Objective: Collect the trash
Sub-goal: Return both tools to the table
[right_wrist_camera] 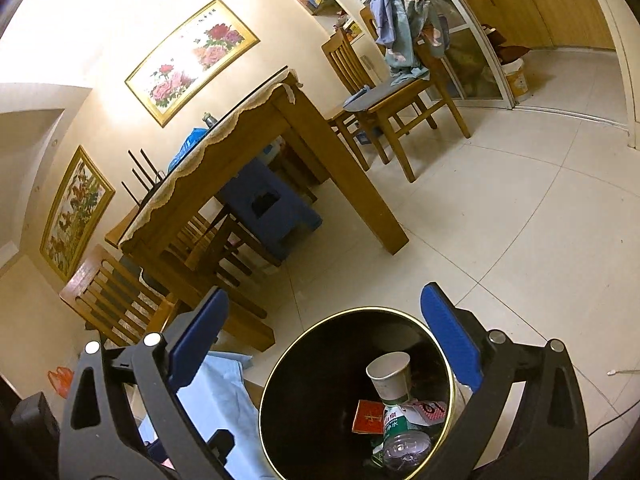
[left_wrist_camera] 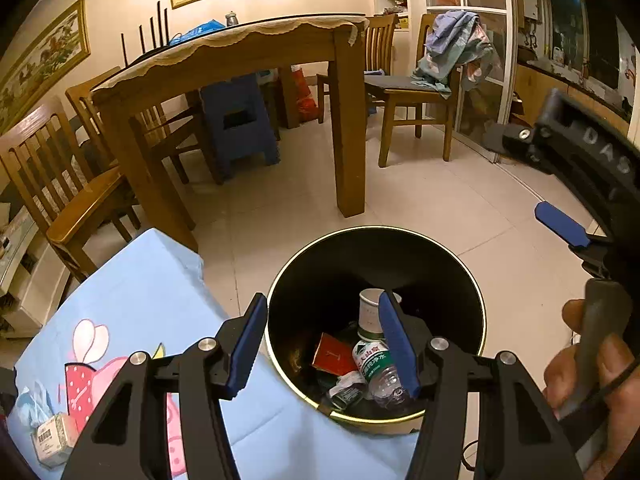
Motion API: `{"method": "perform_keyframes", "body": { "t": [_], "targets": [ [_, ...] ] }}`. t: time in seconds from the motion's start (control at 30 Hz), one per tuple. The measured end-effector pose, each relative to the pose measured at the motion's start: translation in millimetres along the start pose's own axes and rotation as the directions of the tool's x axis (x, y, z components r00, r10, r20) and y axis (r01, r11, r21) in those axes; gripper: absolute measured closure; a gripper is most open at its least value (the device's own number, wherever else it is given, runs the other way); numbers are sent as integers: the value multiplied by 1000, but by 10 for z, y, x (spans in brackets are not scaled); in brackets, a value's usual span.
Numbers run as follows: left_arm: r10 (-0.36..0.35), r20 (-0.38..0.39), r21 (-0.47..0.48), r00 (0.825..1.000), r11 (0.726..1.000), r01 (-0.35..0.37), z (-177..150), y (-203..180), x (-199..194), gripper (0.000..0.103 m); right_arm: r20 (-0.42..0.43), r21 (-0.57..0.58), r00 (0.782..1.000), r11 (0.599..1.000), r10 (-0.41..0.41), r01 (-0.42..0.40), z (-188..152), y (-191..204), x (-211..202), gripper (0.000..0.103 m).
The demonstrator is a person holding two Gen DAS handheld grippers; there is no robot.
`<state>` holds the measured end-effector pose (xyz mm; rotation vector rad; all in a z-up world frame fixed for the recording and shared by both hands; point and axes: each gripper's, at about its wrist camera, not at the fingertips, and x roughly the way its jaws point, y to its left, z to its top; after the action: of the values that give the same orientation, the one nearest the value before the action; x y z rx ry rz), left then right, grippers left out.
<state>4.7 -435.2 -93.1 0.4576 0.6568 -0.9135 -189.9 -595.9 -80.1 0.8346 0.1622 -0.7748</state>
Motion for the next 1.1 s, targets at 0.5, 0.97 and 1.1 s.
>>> {"method": "perform_keyframes", "body": {
  "t": [0.5, 0.97, 1.1],
  "targets": [
    [151, 71, -156, 986, 978, -139, -425, 841, -830, 18, -95, -378, 995, 926, -38, -1, -622, 1067, 269, 6],
    [404, -82, -349, 911, 845, -406, -2166, 2343, -1629, 7, -560, -609, 803, 555, 204, -566, -2154, 2672, 138, 6],
    [512, -124, -418, 850, 750, -513, -2589, 2831, -1974, 7, -669, -591, 725, 473, 166, -654, -2674, 3225, 130, 6]
  ]
}}
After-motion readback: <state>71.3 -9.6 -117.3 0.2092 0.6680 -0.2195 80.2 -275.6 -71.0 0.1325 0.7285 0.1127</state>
